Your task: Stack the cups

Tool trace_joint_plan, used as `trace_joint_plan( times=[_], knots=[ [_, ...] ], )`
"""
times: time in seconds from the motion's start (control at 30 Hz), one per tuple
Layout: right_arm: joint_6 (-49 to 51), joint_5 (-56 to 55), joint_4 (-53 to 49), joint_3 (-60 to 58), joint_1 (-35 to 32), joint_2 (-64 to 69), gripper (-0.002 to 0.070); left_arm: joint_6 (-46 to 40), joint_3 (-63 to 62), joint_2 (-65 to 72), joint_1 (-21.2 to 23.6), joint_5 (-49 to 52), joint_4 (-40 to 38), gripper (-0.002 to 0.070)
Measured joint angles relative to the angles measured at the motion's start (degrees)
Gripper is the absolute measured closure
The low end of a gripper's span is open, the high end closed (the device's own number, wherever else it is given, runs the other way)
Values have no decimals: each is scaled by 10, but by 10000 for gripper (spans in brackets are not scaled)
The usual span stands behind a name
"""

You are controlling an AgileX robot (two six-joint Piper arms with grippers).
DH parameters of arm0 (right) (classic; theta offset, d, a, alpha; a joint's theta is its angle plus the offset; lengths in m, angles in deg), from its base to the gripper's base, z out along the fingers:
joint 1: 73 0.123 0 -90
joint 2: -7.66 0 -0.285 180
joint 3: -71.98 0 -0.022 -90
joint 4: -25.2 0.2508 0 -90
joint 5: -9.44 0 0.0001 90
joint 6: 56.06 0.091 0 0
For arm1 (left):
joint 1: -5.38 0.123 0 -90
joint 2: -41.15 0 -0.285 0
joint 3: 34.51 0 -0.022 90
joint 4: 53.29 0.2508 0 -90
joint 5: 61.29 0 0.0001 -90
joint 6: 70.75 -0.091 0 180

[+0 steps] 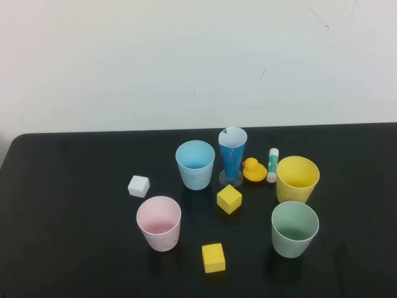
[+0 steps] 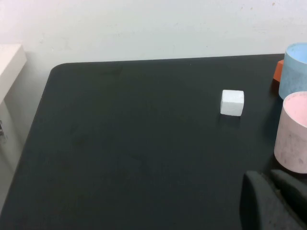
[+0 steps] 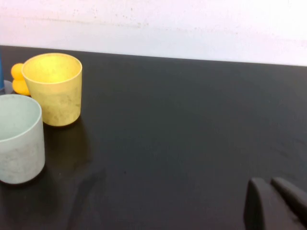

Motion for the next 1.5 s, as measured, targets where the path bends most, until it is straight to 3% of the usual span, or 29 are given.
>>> trace_joint_plan(
  times=[1.27, 1.4, 1.5],
  knots=[
    [-5, 0, 0, 0, 0, 0, 676, 1, 0, 0, 0, -1, 0, 676],
    [-6, -8, 0, 0, 0, 0, 676, 1, 1, 0, 0, -43, 0, 676],
    [-8, -58, 0, -5, 0, 0, 676, 1, 1, 0, 0, -143, 1, 676]
  ],
)
